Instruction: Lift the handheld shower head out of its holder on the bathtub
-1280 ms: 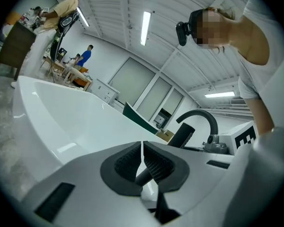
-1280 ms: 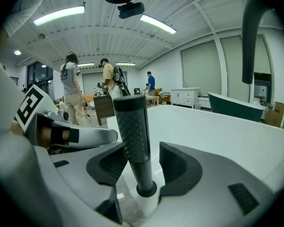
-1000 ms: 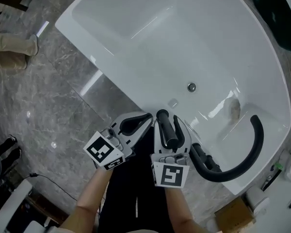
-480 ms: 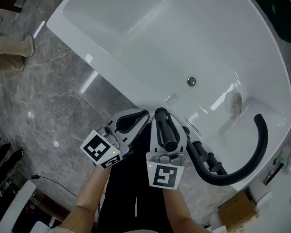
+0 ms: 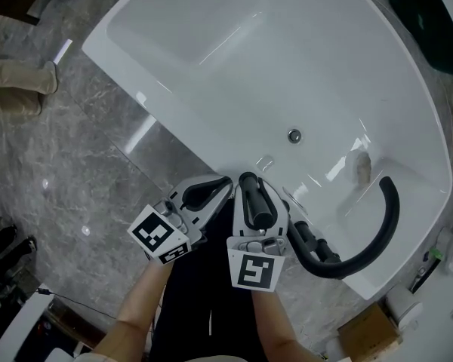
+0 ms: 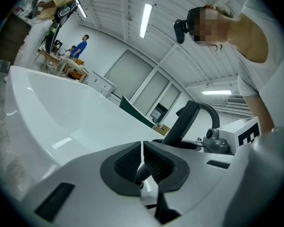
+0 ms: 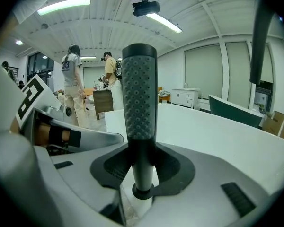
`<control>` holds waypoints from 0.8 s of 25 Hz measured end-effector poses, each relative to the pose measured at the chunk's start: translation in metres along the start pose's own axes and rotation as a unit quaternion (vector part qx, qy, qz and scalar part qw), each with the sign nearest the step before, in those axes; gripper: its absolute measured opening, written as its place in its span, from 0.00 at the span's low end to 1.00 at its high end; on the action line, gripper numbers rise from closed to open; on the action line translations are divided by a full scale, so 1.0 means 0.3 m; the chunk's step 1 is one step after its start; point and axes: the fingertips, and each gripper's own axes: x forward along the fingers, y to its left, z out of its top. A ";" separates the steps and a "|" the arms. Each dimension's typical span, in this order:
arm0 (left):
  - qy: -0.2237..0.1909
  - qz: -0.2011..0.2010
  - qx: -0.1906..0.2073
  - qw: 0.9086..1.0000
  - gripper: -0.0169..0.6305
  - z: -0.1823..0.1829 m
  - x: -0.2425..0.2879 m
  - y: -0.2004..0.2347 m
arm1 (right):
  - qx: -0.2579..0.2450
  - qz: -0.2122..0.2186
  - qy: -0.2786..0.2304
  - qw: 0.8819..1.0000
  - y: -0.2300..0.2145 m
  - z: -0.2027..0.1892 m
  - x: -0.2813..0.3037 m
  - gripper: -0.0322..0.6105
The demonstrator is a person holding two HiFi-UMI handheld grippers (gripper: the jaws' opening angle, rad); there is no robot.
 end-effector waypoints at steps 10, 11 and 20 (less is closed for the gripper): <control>-0.005 0.006 0.007 1.000 0.06 0.105 -0.036 -0.084 | 0.012 0.001 -0.013 1.000 -0.023 0.130 -0.071 0.26; -0.006 0.006 0.009 1.000 0.06 0.116 -0.042 -0.094 | 0.011 0.003 -0.016 1.000 -0.022 0.145 -0.080 0.26; -0.010 0.008 0.024 1.000 0.06 0.250 -0.119 -0.189 | -0.002 0.010 -0.035 0.999 -0.009 0.318 -0.181 0.26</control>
